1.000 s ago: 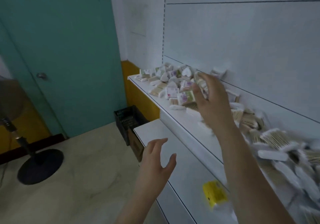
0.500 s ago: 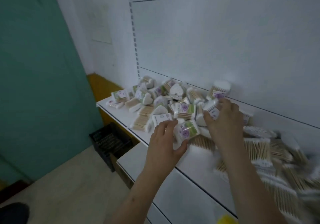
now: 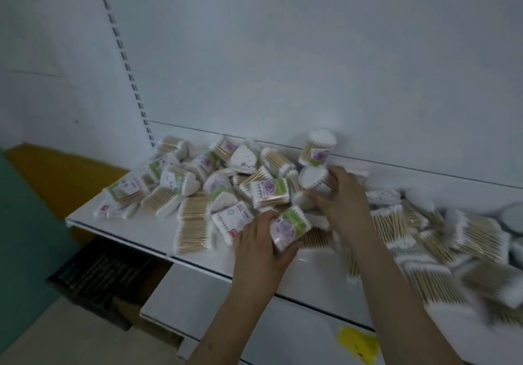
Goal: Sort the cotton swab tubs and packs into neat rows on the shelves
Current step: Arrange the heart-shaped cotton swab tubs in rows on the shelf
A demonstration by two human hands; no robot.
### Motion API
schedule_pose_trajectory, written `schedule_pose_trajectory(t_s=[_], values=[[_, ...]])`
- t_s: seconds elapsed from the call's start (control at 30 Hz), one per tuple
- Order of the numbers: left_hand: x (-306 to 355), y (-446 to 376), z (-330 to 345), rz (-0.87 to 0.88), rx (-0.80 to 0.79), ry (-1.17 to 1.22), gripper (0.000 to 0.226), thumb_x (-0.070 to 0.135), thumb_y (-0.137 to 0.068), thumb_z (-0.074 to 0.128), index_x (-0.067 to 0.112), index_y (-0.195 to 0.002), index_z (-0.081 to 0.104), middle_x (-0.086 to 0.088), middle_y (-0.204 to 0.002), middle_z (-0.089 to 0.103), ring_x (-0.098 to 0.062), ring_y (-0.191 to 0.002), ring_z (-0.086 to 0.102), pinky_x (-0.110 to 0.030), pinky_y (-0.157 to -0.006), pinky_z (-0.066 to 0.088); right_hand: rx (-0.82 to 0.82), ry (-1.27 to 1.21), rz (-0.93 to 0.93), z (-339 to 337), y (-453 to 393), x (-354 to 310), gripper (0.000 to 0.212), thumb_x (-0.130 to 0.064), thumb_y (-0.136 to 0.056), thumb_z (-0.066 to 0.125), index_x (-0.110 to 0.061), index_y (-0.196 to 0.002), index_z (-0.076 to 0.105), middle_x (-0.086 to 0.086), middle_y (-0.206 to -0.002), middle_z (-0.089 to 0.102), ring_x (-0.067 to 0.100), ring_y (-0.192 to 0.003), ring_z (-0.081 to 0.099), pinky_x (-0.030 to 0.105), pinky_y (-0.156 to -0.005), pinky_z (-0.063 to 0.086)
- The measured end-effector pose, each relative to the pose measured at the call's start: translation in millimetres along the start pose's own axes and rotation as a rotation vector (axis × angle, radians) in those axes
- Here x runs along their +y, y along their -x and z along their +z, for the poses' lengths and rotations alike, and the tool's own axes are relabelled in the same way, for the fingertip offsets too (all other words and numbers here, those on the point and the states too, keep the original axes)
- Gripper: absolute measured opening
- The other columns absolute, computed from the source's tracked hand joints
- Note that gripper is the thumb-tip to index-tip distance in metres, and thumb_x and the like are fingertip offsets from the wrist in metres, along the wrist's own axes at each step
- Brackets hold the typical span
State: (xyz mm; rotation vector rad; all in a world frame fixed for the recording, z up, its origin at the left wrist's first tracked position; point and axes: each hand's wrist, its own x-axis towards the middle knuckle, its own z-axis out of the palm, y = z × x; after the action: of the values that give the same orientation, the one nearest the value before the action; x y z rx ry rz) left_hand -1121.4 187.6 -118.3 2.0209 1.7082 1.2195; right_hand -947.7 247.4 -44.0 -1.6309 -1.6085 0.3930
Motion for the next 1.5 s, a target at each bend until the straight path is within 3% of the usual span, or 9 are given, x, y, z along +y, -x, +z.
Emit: schedule_pose_trajectory(t_s=[0.3, 0.47, 0.57, 0.7, 0.8, 0.93, 1.03, 1.2, 1.5], values=[[-0.3, -5.7, -22.9, 0.043, -0.102, 0.353, 0.064, 0.07, -0.074, 0.066, 0.04, -0.127, 0.045, 0.017, -0.123, 0.056, -0.011, -0.111, 0.058, -0.039, -0.083, 0.056, 0.268, -0.085, 0.11, -17.3, 39.8, -13.2, 0.04, -0.04, -0.082, 0.078, -0.024, -0.107, 0.051, -0.015, -0.09, 0.058, -0.002, -0.079, 0.054, 0.012, -0.062, 0.037], [21.2, 1.4, -32.9, 0.052, -0.171, 0.533, 0.06, 0.066, -0.07, 0.069, 0.042, -0.121, 0.048, 0.014, -0.118, 0.059, 0.0, -0.101, 0.062, -0.02, -0.076, 0.054, 0.464, -0.16, 0.18, -47.3, 71.0, -13.6, 0.036, -0.043, -0.086, 0.071, -0.019, -0.09, 0.044, -0.004, -0.072, 0.041, 0.003, -0.057, 0.041, 0.018, -0.053, 0.035], [33.8, 9.0, -30.3, 0.068, -0.254, 0.611, 0.053, 0.052, -0.074, 0.076, 0.042, -0.118, 0.049, 0.014, -0.111, 0.062, -0.004, -0.096, 0.064, -0.023, -0.073, 0.055, 0.542, -0.298, 0.208, -66.3, 90.2, -15.7, 0.029, -0.041, -0.092, 0.063, -0.021, -0.103, 0.046, 0.016, -0.081, 0.045, 0.011, -0.06, 0.042, 0.025, -0.059, 0.039], [59.7, 21.0, -19.9, 0.099, -0.346, 0.662, 0.052, 0.049, -0.076, 0.077, 0.039, -0.119, 0.05, 0.011, -0.109, 0.063, -0.009, -0.093, 0.066, -0.034, -0.072, 0.058, 0.606, -0.414, 0.224, -96.9, 121.4, -13.9, 0.039, -0.037, -0.099, 0.055, -0.038, -0.134, 0.038, 0.031, -0.117, 0.047, 0.035, -0.093, 0.047, 0.021, -0.071, 0.05], [95.2, 34.0, -6.9, 0.136, -0.397, 0.689, 0.051, 0.051, -0.074, 0.075, 0.045, -0.117, 0.049, 0.016, -0.111, 0.062, -0.005, -0.097, 0.065, -0.028, -0.074, 0.057, 0.67, -0.345, 0.162, -132.6, 146.3, -1.5, 0.041, -0.04, -0.099, 0.054, -0.041, -0.136, 0.038, 0.023, -0.1, 0.047, 0.033, -0.075, 0.046, 0.033, -0.068, 0.045], [151.9, 61.7, 24.3, 0.208, -0.496, 0.708, 0.05, 0.051, -0.075, 0.077, 0.046, -0.116, 0.049, 0.013, -0.111, 0.064, -0.007, -0.096, 0.066, -0.031, -0.074, 0.058, 0.736, -0.295, 0.123, -192.9, 188.8, 29.1, 0.028, -0.042, -0.1, 0.051, -0.041, -0.127, 0.043, 0.02, -0.099, 0.057, 0.048, -0.087, 0.055, 0.043, -0.063, 0.048], [205.1, 93.2, 51.0, 0.256, -0.566, 0.728, 0.053, 0.053, -0.075, 0.076, 0.042, -0.119, 0.05, 0.012, -0.111, 0.065, -0.005, -0.095, 0.066, -0.027, -0.072, 0.058, 0.798, -0.22, 0.143, -247.2, 229.3, 57.3, 0.027, -0.042, -0.101, 0.046, -0.042, -0.127, 0.043, 0.017, -0.09, 0.059, 0.032, -0.072, 0.06, 0.037, -0.058, 0.051], [306.6, 158.5, 105.5, 0.354, -0.719, 0.76, 0.053, 0.051, -0.076, 0.077, 0.04, -0.12, 0.05, 0.013, -0.113, 0.063, -0.003, -0.096, 0.065, -0.027, -0.072, 0.058, 0.915, -0.225, 0.142, -347.2, 309.3, 114.0, 0.028, -0.034, -0.102, 0.044, -0.032, -0.13, 0.041, -0.018, -0.108, 0.063, 0.013, -0.096, 0.067, 0.03, -0.073, 0.058], [447.4, 267.5, 197.4, 0.517, -1.006, 0.782, 0.05, 0.047, -0.077, 0.08, 0.043, -0.116, 0.047, 0.013, -0.112, 0.064, -0.004, -0.098, 0.065, -0.018, -0.071, 0.053, 1.132, -0.038, 0.31, -480.0, 439.9, 185.3, 0.028, -0.033, -0.101, 0.05, -0.03, -0.127, 0.04, -0.006, -0.093, 0.059, 0.017, -0.073, 0.062, 0.026, -0.059, 0.049]])
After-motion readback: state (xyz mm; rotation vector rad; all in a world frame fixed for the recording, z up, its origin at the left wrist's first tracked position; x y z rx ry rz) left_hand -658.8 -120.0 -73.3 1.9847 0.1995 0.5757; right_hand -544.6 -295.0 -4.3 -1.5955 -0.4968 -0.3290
